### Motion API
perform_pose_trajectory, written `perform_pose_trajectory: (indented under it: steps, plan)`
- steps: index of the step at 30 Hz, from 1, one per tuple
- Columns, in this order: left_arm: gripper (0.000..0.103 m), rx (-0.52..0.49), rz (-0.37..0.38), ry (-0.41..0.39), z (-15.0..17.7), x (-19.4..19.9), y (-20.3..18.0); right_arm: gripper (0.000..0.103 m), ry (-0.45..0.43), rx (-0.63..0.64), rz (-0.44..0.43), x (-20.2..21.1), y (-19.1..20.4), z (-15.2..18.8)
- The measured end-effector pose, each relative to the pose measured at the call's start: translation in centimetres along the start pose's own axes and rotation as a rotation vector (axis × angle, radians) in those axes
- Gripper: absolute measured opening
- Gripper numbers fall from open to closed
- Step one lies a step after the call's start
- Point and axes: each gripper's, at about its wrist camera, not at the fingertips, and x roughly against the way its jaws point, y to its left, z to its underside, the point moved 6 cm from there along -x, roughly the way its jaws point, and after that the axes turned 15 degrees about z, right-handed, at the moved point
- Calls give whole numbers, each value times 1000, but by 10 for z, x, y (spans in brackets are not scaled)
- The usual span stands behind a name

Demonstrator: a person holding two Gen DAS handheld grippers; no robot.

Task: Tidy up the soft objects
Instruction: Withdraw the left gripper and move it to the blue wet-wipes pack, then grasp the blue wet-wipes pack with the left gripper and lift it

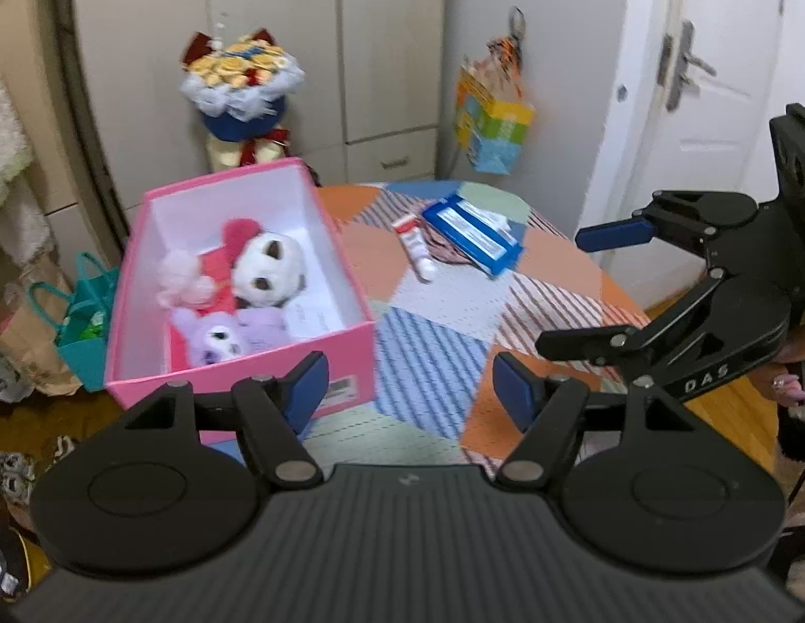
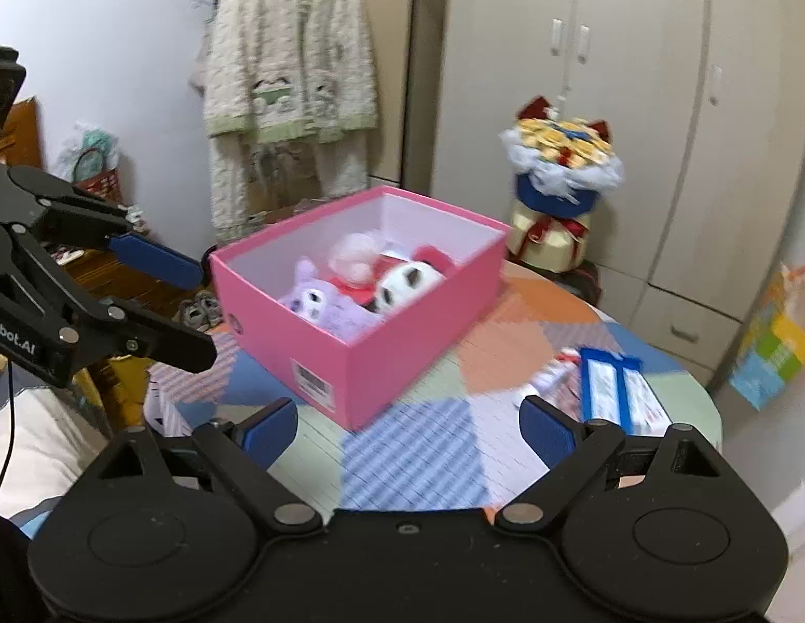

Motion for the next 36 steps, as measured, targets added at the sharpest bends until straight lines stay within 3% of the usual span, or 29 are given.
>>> perform_pose_trajectory:
  steps: [6, 13, 16, 20, 33, 36]
  plan:
    - [69, -32, 46, 61, -9, -45, -17, 95, -8, -28, 33, -13, -32, 29]
    - [69, -24, 62, 46, -33, -96, -23, 95, -5, -39, 154, -48, -73, 53]
    - [69, -4, 67, 15, -44, -121, -21, 95, -8, -48, 136, -68, -87, 56]
    - [69, 29, 11, -40, -55, -161, -10, 95, -29, -63, 83, -95, -99, 58]
    - [65, 186, 80, -165, -81, -266, 19, 94, -36, -32, 46, -183, -128, 52]
    - [56, 223, 94, -158, -81, -278, 24, 94, -21, -38, 33, -196, -131, 49]
